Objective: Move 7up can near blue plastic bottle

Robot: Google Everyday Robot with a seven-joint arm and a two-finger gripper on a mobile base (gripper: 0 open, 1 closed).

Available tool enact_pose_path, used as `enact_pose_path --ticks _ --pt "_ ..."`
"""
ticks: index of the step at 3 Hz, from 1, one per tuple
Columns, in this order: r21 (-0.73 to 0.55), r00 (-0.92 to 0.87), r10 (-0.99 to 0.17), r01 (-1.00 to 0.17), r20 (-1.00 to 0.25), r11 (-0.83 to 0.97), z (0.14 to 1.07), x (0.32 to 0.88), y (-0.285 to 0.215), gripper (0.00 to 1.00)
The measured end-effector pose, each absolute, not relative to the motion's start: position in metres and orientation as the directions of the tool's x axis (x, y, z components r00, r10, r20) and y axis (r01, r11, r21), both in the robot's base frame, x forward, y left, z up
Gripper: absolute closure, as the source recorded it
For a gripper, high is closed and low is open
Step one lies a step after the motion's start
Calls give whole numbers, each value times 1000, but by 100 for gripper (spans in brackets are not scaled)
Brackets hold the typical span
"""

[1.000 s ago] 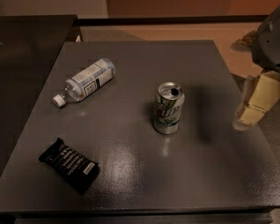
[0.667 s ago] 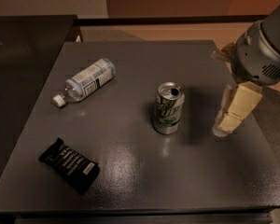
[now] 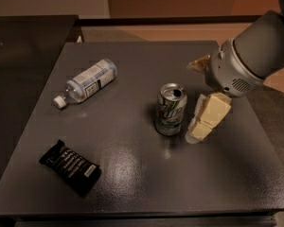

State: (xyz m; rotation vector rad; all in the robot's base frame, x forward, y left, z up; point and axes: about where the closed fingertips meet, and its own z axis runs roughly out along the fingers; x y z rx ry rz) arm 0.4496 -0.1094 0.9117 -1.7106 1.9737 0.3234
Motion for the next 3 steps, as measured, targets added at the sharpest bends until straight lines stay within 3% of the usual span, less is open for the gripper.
enact_pose_path --ticks 1,2,3 --pt "-120 -71 -826 -979 -559 166 905 453 -89 0" --pt "-103 -59 -811 -984 -582 146 901 455 -78 16" --pt "-103 -41 -803 -987 -594 127 903 456 -70 41"
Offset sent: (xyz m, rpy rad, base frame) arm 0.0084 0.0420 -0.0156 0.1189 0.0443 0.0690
